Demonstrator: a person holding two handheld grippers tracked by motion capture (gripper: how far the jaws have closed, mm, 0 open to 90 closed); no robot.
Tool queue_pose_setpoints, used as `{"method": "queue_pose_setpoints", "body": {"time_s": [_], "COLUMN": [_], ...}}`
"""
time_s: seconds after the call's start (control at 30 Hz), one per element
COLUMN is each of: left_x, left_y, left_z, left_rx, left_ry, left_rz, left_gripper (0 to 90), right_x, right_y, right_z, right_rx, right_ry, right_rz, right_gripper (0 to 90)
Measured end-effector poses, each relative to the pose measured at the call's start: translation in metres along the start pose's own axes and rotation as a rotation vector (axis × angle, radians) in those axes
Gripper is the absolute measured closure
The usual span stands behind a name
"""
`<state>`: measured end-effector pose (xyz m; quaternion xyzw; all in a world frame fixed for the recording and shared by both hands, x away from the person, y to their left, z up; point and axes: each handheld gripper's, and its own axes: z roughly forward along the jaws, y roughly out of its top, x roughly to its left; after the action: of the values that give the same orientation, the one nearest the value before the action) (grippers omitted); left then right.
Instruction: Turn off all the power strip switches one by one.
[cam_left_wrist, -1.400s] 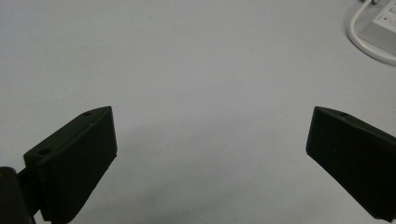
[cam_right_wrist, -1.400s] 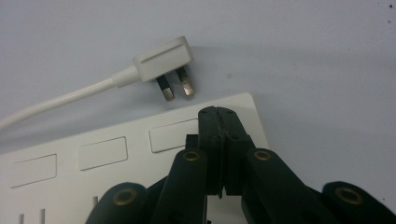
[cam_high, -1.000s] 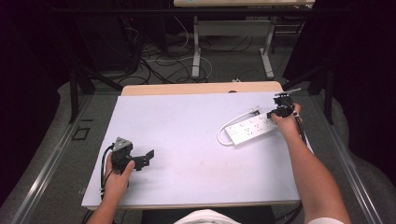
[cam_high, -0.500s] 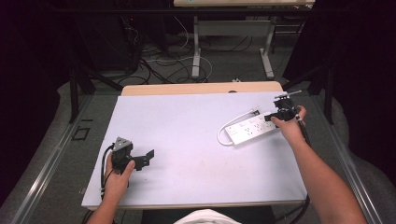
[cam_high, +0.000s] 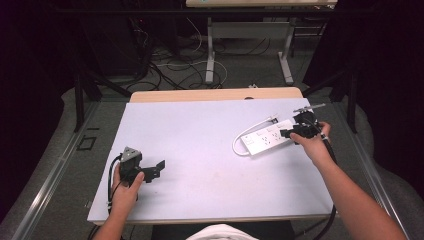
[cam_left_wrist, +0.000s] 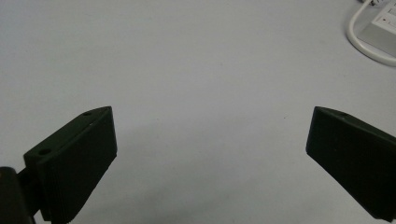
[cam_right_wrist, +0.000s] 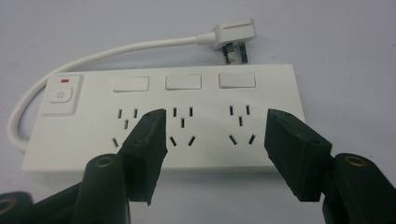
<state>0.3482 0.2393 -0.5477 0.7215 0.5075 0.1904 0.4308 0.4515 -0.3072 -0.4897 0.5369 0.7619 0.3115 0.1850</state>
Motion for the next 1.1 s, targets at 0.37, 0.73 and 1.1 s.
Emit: {"method": "queue_pose_setpoints", "body": {"time_s": [0.37, 0.73, 1.1], "left_x": [-0.001, -0.001, -0.001], "left_y": [0.000, 0.000, 0.000], "left_z": [0.000, 0.000, -0.001], "left_rx": [0.001, 0.002, 0.002], "left_ry": [0.001, -0.001, 0.002], "left_rz": [-0.002, -0.002, -0.006], "left_gripper": [1.8, 1.8, 1.5], "right_x": [0.017, 0.034, 0.043], "right_y": [-0.030, -0.064, -0.087], "right_z": [-0.028, -0.037, -0.034], "right_rx": [-0.086, -0.106, -0.114], "right_ry": [0.061, 0.011, 0.013], "right_rz": [0.004, -0.036, -0.002], "right_gripper": [27.1, 11.2, 0.0]}}
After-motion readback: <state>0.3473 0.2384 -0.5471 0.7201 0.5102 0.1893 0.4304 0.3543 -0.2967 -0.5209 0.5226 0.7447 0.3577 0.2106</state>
